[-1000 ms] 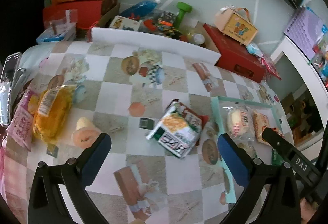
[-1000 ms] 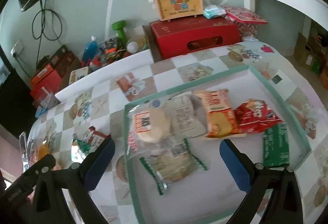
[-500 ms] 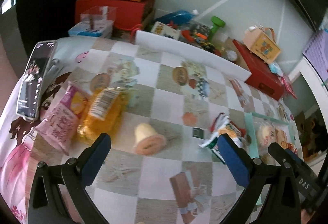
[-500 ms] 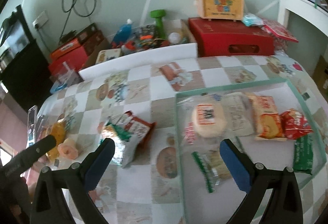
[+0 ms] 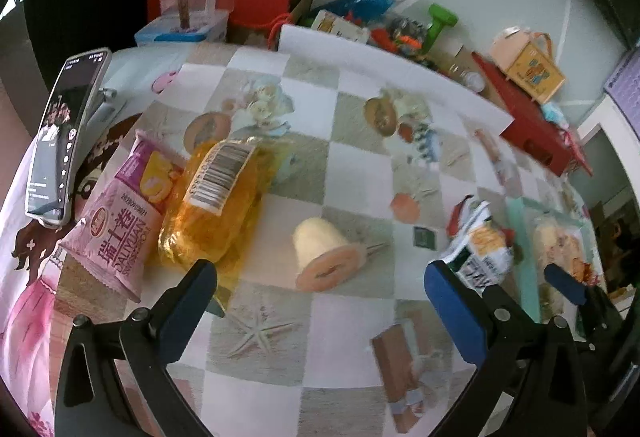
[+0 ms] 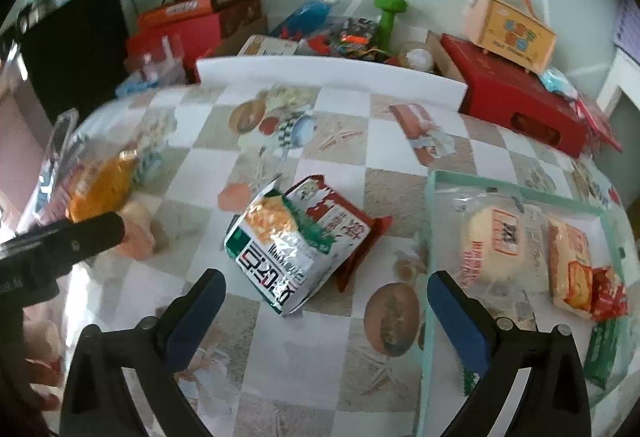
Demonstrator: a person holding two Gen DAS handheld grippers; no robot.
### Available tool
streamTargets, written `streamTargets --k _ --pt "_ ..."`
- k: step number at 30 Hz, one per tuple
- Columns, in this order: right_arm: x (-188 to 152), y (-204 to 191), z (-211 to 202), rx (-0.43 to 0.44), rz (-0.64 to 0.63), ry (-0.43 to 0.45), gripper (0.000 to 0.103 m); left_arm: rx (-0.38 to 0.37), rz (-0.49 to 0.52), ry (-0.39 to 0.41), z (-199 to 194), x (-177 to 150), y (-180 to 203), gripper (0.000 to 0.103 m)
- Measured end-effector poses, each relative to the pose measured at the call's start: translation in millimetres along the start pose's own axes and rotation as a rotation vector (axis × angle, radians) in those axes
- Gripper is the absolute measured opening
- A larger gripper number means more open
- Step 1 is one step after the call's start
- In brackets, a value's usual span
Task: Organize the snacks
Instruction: 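Grasp the green snack bag with the right tool while the left tool grasps the cream roll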
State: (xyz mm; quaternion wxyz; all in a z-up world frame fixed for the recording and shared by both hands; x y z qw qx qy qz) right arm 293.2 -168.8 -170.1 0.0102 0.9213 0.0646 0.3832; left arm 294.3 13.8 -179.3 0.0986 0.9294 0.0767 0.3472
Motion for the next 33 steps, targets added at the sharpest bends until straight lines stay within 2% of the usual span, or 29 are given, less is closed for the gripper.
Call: streamTargets --k 13,15,17,22,26,33 --pt "0 -25 22 -0.063 -0.185 0.005 0.096 -0.004 0.023 -0.058 7 -5 -6 0.103" --pt "2 -25 24 -0.073 -0.194 0.006 0.095 -0.008 0.021 -0.068 8 -6 -6 0.103" --pt "5 -27 26 -0.078 -0.206 0.01 0.09 -0.008 0.029 -0.076 9 -7 -5 0.103" --pt "5 -36 34 -0.064 -0.24 0.011 0.087 -0.005 0.037 -0.084 9 -8 -4 0.103" --pt "-2 -39 39 -0.06 -0.253 -0.006 0.076 -0.007 0.03 -0.091 9 -8 -5 0.103" --pt "-3 -36 37 -0.052 -0.227 -0.004 0.073 -0.026 -0.014 -0.087 6 -7 -6 0.103"
Point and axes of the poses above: each gripper's, at about its wrist camera, not at the fingertips, and z roughly the way its jaws point, y to its right, x to its top, the point moved 9 cm from there along z, roughly the way its jaws point, and after that the axes turned 11 degrees about y, right-handed, at the moved point
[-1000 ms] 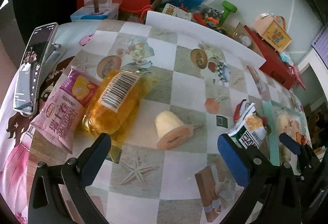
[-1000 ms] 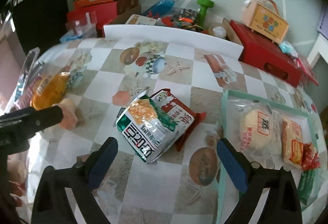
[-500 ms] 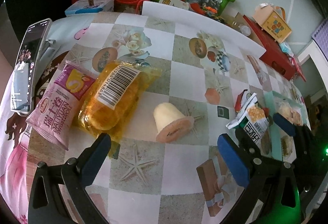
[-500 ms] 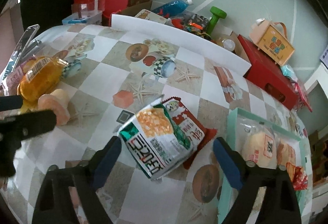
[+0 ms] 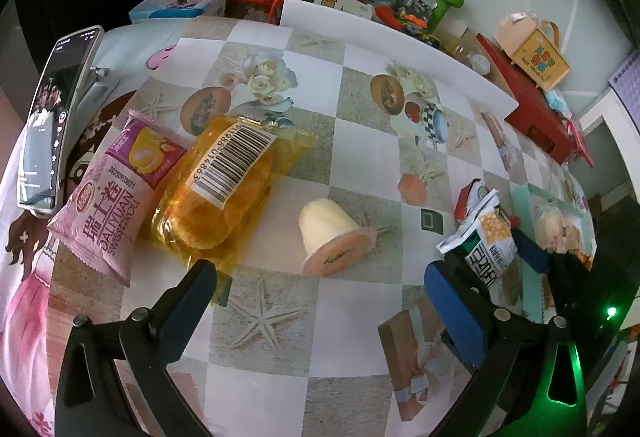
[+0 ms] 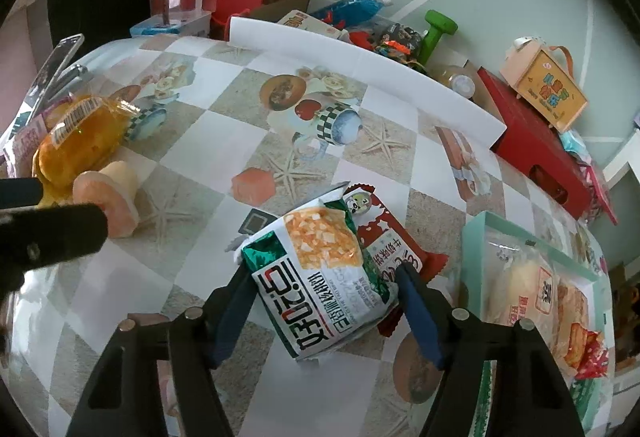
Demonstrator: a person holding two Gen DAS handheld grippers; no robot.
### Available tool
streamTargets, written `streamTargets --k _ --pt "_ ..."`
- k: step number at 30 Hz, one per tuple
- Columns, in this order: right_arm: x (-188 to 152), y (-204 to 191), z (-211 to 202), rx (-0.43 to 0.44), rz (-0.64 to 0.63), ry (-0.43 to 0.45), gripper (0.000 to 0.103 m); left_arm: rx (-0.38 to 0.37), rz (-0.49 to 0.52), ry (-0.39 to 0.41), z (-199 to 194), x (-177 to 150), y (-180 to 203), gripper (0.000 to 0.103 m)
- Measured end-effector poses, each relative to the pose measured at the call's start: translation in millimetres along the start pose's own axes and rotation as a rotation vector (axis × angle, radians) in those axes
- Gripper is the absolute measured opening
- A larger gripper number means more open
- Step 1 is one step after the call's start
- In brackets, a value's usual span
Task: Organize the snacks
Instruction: 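Grasp the green snack bag with the right tool while the left tool grasps the cream roll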
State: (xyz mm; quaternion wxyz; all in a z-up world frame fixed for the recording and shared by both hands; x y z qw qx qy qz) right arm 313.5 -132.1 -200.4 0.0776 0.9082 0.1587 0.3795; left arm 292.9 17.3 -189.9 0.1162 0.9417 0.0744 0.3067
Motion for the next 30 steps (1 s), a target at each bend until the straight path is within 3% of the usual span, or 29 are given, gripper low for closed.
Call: streamTargets --k 6,16,18,22,29,30 --pt "-5 -1 -5 0.006 0.008 -0.014 0.071 -0.002 0.007 0.02 -4 3 4 0.103" --pt "-25 3 -14 0.059 0.13 -0.088 0.07 -0.03 0.051 0.058 -7 9 22 0.101" --pt "-30 5 -14 0.063 0.16 -0.113 0.07 -0.031 0.052 0.062 -4 10 24 0.093" --pt "-37 10 -12 0.085 0.223 -0.147 0.069 -0.012 0.059 0.064 6 12 24 0.09" --pt "-38 10 -12 0.084 0.227 -0.155 0.069 -0.002 0.016 0.049 22 7 20 0.085" --pt "-38 9 -12 0.085 0.227 -0.155 0.069 0.0 0.012 0.051 23 6 19 0.077"
Point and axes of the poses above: each gripper's, at about its wrist camera, not at the fingertips, and z roughly the way its jaws point, y to its right, x to its top, the point moved 9 cm from there along z, roughly the way its jaws point, and after that the axes turned 11 degrees about y, right-handed, at the moved point
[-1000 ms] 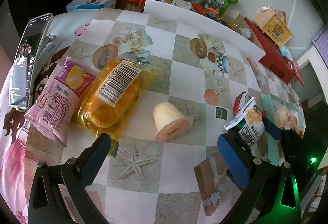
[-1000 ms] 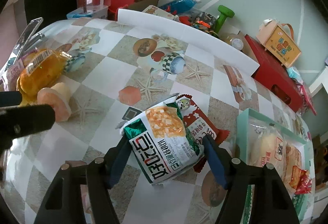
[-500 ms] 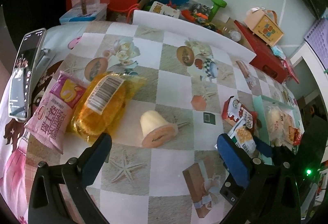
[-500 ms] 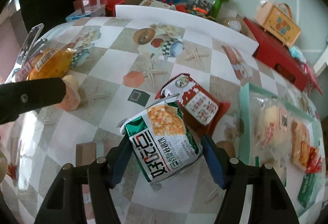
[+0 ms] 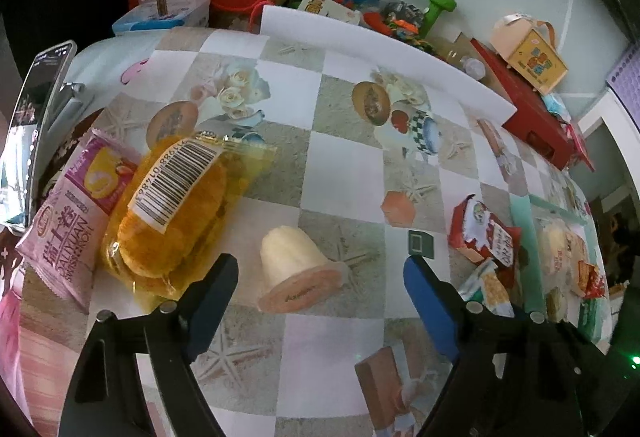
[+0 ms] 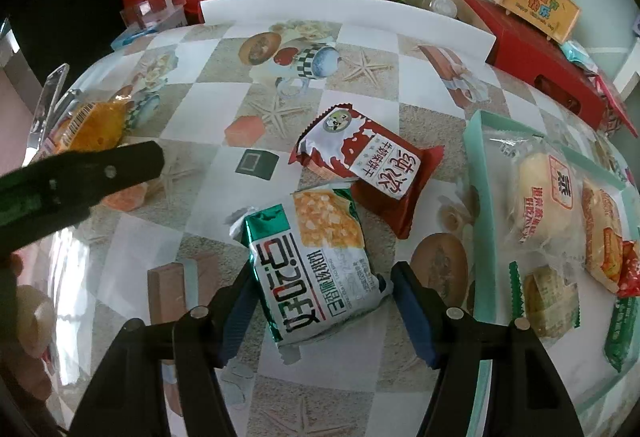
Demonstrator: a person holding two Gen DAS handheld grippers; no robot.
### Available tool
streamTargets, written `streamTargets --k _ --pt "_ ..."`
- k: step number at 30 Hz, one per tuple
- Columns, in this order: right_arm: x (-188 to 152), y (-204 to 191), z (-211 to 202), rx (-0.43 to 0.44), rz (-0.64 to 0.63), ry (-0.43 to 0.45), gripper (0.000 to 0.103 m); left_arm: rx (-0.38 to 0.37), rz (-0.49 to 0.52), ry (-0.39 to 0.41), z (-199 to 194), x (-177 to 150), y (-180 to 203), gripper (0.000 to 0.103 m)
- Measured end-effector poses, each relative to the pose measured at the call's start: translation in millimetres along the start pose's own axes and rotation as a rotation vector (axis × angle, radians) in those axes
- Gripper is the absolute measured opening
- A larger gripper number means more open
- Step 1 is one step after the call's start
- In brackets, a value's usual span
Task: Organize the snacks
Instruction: 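Grasp the green snack bag with the right tool while the left tool grasps the cream roll, then lift the green bag with the right tool while the left tool lifts the cream roll toward the tray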
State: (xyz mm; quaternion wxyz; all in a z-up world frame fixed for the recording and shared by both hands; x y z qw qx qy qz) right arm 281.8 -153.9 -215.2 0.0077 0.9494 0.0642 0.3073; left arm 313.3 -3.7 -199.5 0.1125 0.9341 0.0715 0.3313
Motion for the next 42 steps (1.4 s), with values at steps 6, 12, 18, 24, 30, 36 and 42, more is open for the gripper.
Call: streamTargets --k 6,12,18,24,30,36,42 --pt "0 -5 -3 0.028 0.0 -0.01 0.069 0.016 -0.016 -0.01 8 -2 -5 0.058" --pt "-2 -16 -5 0.056 -0.02 -0.02 0.069 0.01 -0.019 -0.02 6 -4 -7 0.046" --pt "-3 -22 -7 0.076 -0.031 -0.02 0.069 0.003 -0.017 -0.058 2 -11 -6 0.046" --pt "-3 -22 -3 0.078 -0.024 -0.021 0.069 -0.004 -0.019 -0.095 -5 -20 -8 0.046" --pt "-1 -21 -1 0.076 -0.022 -0.002 0.069 0.002 -0.006 -0.095 -5 -20 -7 0.046" --pt "1 -19 -2 0.082 0.005 0.009 0.065 0.0 -0.015 -0.093 -5 -18 -7 0.046" --pt "4 -17 -4 0.097 0.03 0.022 0.063 -0.001 -0.019 -0.09 -6 -18 -7 0.046"
Point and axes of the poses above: each gripper's, at about its wrist camera, not at the fingertips, and z roughly the way its jaws point, y to its right, x to its top, the point moved 9 cm from there along z, roughly the way its jaws point, and after that the axes turned 11 degrees about y, right-handed, at the moved point
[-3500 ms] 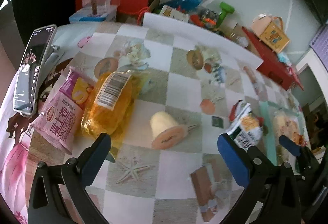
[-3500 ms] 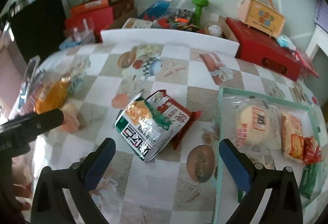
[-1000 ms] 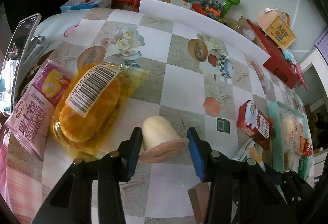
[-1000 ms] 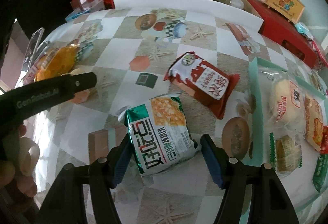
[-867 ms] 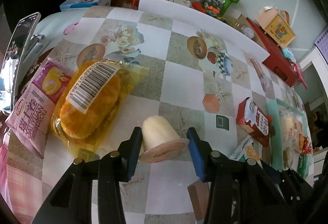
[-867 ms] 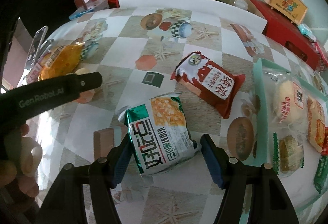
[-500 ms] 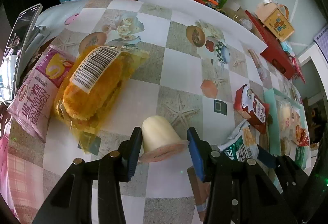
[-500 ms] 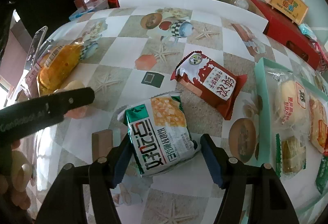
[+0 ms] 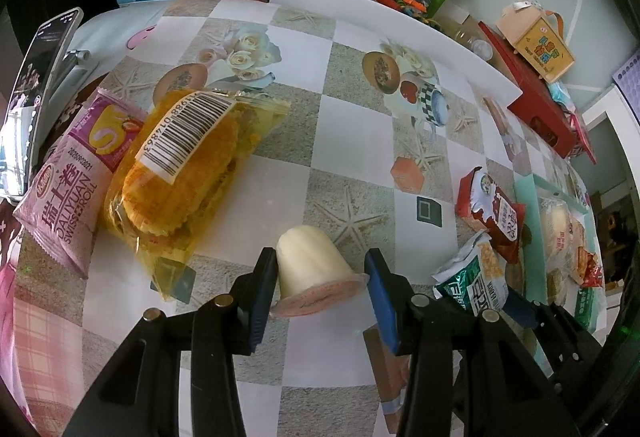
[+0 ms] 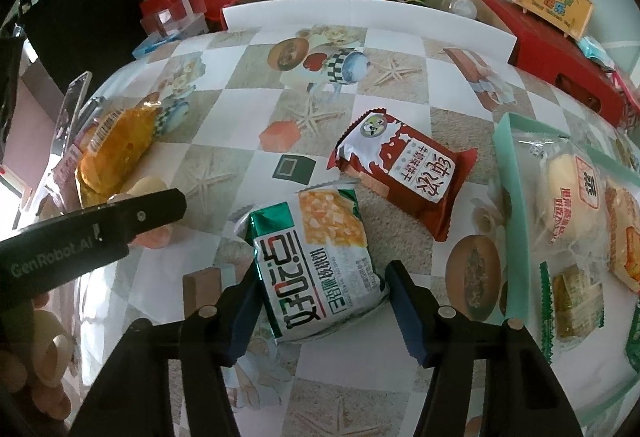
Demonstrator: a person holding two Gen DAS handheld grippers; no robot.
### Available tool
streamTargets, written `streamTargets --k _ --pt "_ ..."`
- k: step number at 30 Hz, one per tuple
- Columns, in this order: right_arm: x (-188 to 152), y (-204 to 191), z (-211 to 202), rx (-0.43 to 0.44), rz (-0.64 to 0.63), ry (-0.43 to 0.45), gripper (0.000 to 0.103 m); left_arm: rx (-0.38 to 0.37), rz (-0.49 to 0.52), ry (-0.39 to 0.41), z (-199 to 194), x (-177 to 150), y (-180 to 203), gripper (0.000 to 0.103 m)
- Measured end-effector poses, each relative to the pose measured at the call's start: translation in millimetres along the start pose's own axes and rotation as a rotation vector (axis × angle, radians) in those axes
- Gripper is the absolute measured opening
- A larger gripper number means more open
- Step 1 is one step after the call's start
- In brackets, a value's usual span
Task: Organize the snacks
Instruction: 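Lift the green bag with the right tool while the left tool lifts the cream roll toward the tray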
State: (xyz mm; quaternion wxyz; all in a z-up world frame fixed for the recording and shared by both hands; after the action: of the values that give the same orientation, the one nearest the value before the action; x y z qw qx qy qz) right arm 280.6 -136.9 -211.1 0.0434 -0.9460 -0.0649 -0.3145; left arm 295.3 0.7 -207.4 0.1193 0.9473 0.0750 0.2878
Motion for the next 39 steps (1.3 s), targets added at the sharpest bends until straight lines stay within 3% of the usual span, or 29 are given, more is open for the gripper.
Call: streamTargets --k 15,23,39 --pt "32 8 -44 -0.008 0.027 0.136 0.062 -0.044 0.007 0.092 -32 19 17 0.046" --pt "36 17 -54 -0.02 0.048 0.152 0.062 -0.061 0.045 0.118 -40 25 32 0.046" --pt "40 109 -84 -0.141 0.22 0.201 0.062 -0.164 0.186 0.148 -52 18 106 0.046"
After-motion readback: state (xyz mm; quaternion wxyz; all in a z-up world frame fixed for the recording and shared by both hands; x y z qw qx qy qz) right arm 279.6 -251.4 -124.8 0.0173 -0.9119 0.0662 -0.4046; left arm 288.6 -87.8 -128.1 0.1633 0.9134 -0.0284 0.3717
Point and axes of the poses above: each gripper's, at about its wrist camera, not at the fingertips, and z roughly the way its jaws point, y to its right, x to its top, the point moved 9 cm from there along z, roughly the way its jaws point, and after that the axes turned 11 degrees about y, right-handed, at the moved point
